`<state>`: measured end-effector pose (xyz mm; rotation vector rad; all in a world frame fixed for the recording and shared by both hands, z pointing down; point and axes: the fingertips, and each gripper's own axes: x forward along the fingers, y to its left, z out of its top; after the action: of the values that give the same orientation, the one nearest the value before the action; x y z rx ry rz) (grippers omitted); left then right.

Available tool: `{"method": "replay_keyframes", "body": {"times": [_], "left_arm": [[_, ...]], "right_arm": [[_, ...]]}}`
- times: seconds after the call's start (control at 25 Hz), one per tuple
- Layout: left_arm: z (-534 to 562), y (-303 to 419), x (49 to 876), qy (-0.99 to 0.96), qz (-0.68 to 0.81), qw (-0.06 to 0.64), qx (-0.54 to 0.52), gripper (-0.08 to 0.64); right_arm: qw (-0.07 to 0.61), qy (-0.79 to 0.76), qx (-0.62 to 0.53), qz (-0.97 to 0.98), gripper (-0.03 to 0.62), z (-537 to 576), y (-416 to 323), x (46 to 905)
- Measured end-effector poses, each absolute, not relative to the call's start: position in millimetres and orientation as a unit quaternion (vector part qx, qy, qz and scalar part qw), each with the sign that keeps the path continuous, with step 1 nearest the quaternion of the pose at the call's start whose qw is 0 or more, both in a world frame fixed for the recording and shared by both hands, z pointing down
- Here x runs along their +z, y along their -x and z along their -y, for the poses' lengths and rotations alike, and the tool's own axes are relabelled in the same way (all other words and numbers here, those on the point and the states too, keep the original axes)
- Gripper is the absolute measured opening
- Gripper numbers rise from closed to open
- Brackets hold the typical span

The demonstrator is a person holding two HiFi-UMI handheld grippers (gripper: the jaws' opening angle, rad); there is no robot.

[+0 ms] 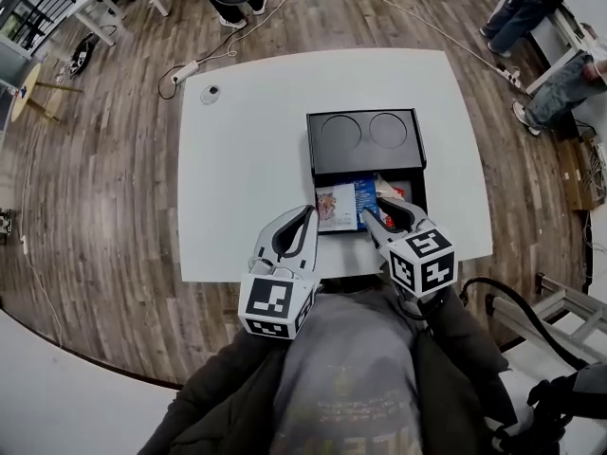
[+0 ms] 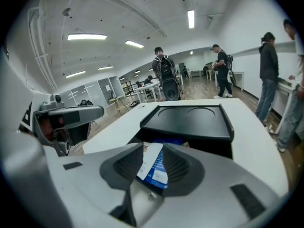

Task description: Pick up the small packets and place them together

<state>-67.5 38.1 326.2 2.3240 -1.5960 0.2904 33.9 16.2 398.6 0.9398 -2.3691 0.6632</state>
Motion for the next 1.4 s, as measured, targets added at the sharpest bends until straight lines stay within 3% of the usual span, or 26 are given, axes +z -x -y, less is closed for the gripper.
{"method": "replay_keyframes", "body": {"times": [0.76,1.4], "left_arm": [[-5.6,95.9,371.3,-0.755,0.603,0.218,0.133,0.002],[-9.7,107.0,378.2,-0.741,0.618,0.227,0.129,0.002]], "right_arm": [[0.351,-0.238,0.327,0.844,0.114,15.5,1.2,462.0],[0.373,-0.217,0.339,0.836,0.112,12.7,5.3,476.1]]}}
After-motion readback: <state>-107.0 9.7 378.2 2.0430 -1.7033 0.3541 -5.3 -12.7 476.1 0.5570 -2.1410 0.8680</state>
